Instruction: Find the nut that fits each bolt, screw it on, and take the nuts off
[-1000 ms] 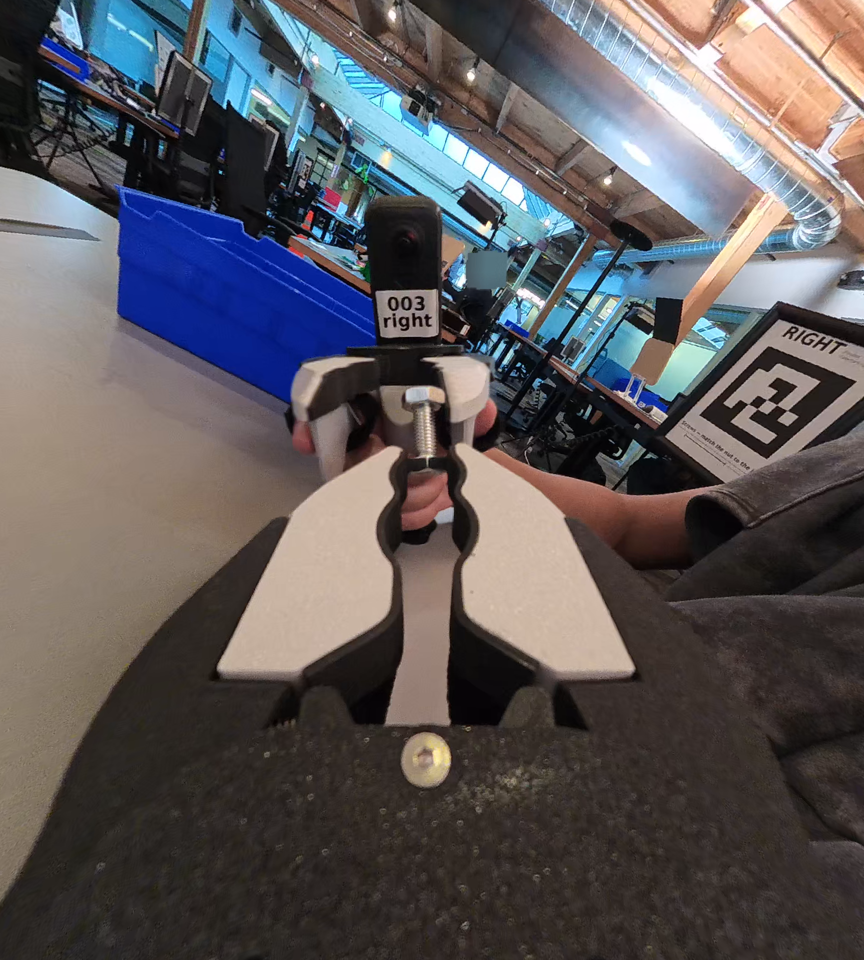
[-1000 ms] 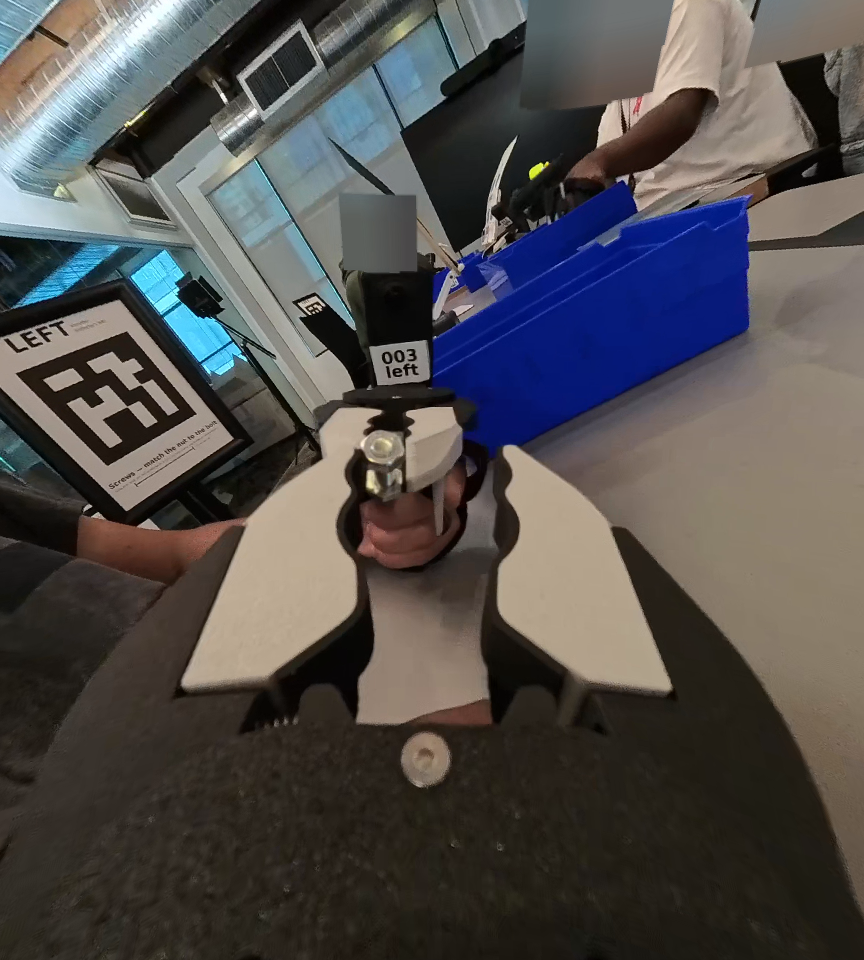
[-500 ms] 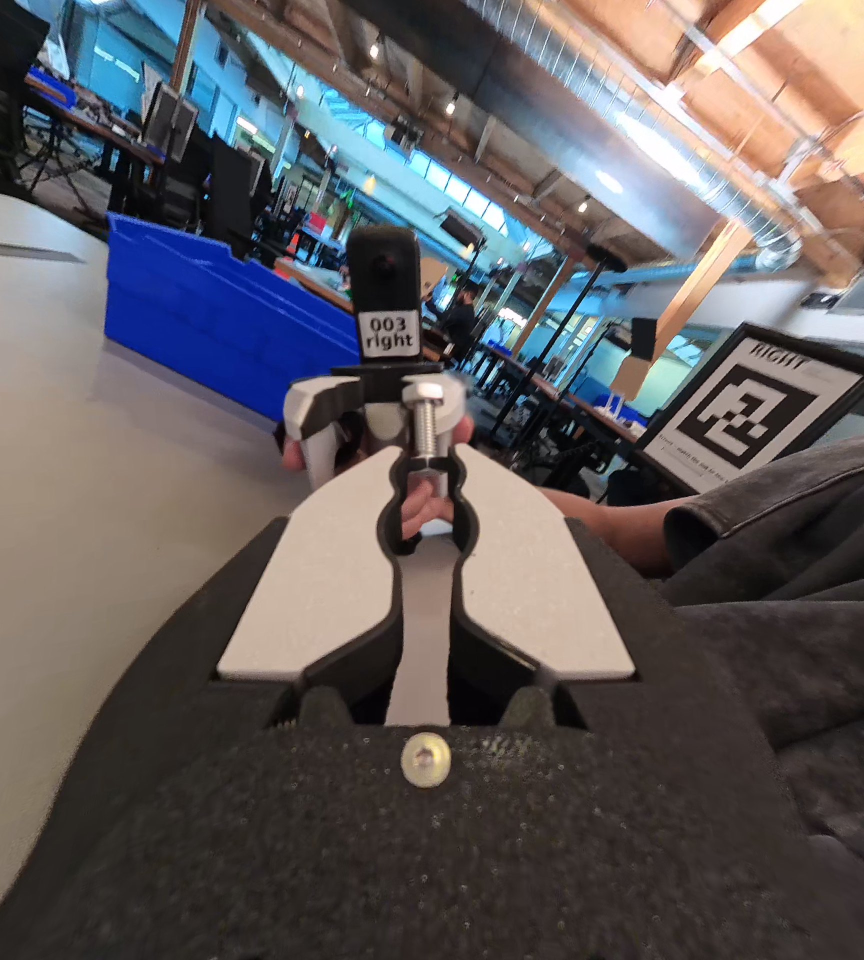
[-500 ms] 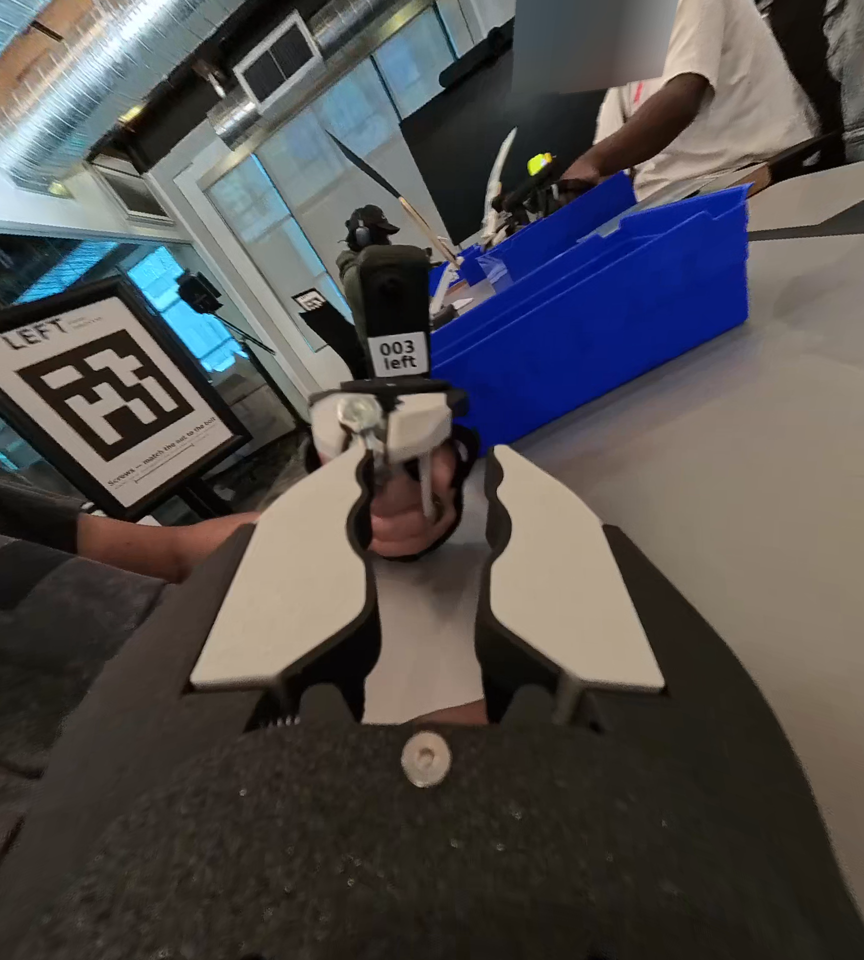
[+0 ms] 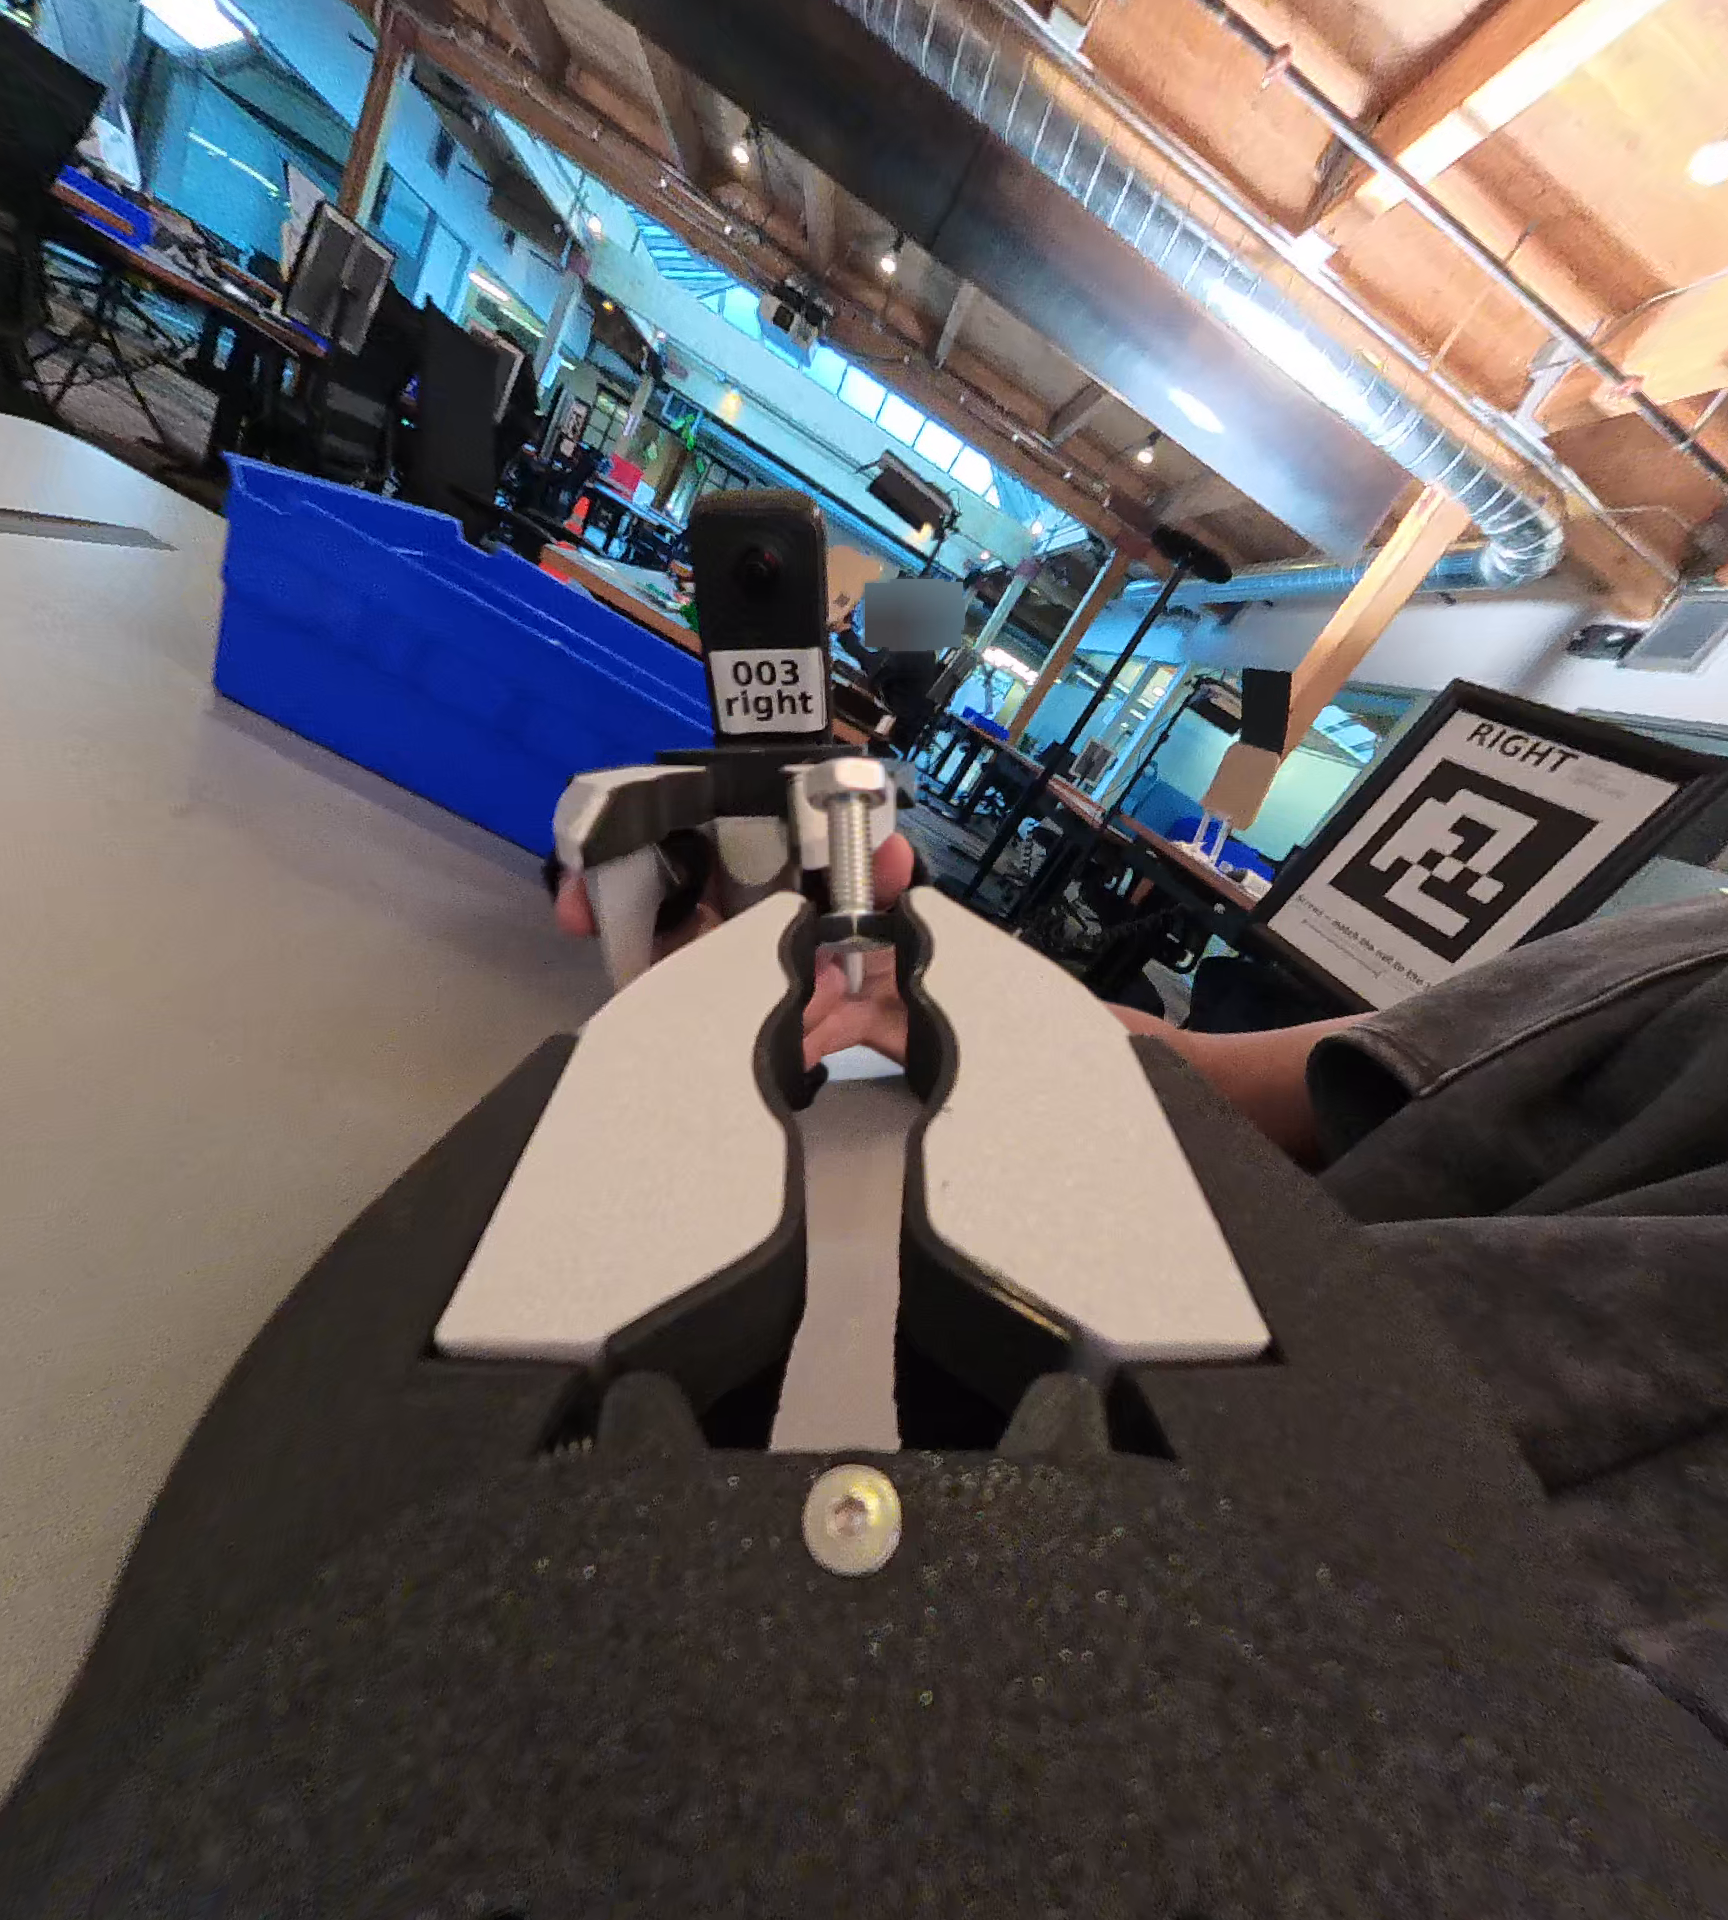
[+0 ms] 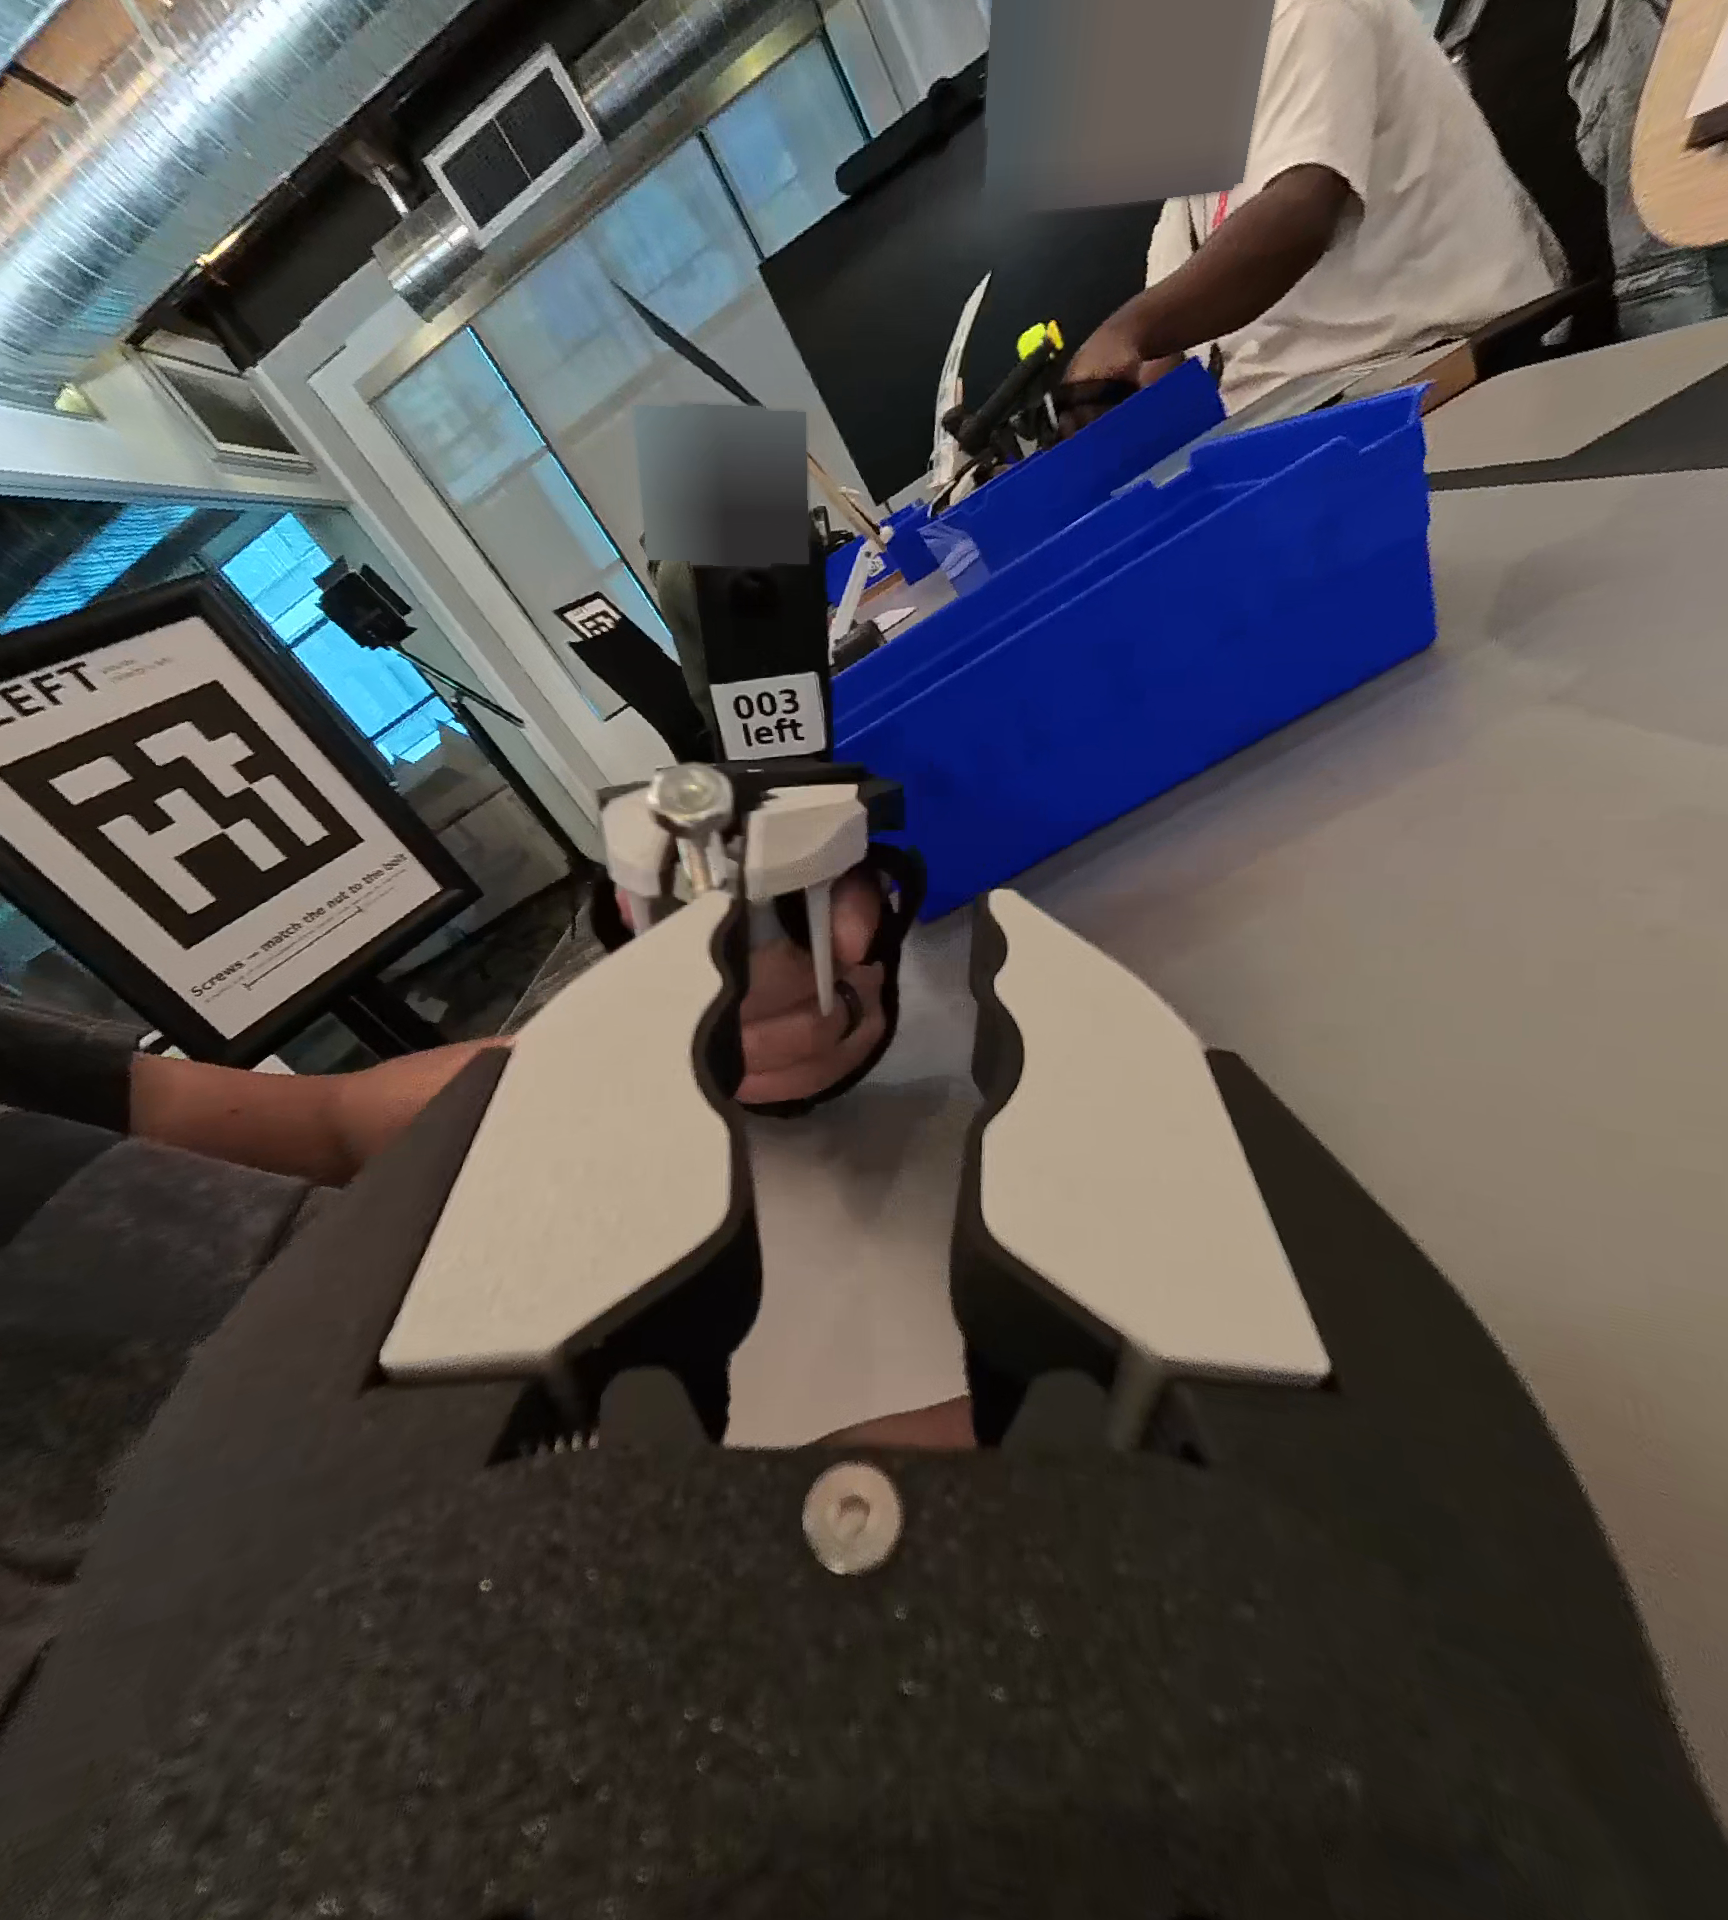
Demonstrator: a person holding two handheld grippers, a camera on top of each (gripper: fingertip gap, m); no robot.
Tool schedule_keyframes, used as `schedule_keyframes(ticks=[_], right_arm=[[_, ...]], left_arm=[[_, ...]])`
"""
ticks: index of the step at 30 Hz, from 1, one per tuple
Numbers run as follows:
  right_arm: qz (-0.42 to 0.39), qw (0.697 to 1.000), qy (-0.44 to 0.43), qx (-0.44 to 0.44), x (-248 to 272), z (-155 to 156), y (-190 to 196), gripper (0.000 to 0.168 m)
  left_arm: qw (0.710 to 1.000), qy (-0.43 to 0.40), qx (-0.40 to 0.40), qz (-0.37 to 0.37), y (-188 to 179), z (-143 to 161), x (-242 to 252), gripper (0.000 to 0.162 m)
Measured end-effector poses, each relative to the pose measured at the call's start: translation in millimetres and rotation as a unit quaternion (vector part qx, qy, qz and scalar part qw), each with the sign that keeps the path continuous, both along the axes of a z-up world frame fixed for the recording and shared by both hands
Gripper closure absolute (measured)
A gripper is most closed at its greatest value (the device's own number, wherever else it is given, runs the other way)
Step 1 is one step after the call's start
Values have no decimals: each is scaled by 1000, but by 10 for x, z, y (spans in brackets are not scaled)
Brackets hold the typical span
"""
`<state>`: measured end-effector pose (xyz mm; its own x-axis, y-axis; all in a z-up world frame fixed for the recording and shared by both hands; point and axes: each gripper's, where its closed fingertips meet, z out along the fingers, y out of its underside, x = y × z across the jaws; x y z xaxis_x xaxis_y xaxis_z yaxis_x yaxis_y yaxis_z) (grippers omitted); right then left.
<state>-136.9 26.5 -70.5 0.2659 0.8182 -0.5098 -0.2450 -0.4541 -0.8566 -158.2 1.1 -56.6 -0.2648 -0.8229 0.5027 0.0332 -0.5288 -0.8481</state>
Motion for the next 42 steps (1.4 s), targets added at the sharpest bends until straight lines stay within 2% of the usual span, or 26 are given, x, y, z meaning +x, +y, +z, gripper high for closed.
schedule_keyframes(ticks=[10,11,14,17,20,22,25,28,29,32,35,37,38,39,40,42], right_arm=[[25,999,12,24,-154,96,-142,129],[27,999,13,25,-164,101,-149,131],[27,999,7,33,-167,96,-157,150],[43,997,-7,58,-169,91,-207,152],[64,990,-56,111,-173,64,-314,152],[71,973,-129,176,-189,18,-419,152],[86,923,-261,271,-229,-83,-593,153],[89,849,-380,356,-268,-147,-728,153],[81,814,-420,393,-279,-154,-751,153],[48,700,-518,488,-330,-138,-792,153],[-1,557,-595,579,-331,-119,-739,153],[-42,438,-625,645,-339,-61,-692,153],[-62,394,-625,671,-354,-21,-683,153],[-78,370,-616,691,-368,10,-685,153],[-88,376,-605,697,-370,21,-682,153],[-106,440,-582,675,-342,17,-643,153]], left_arm=[[999,50,17,12,30,-162,63,148],[998,53,19,10,21,-173,71,148],[998,56,23,2,-17,-185,79,148],[998,52,12,-20,-76,-177,74,148],[996,52,-7,-66,-174,-184,57,148],[993,59,-11,-105,-269,-208,25,148],[982,79,-21,-168,-430,-266,-43,148],[972,102,-9,-211,-581,-326,-97,148],[969,107,-9,-222,-612,-330,-117,148],[964,109,-9,-244,-663,-320,-178,148],[965,111,-14,-238,-634,-318,-191,148],[966,103,-24,-235,-604,-288,-198,148],[967,94,-29,-235,-592,-257,-209,148],[969,85,-32,-232,-576,-225,-218,148],[970,81,-32,-228,-565,-207,-220,148],[975,78,-24,-208,-525,-193,-193,148]])
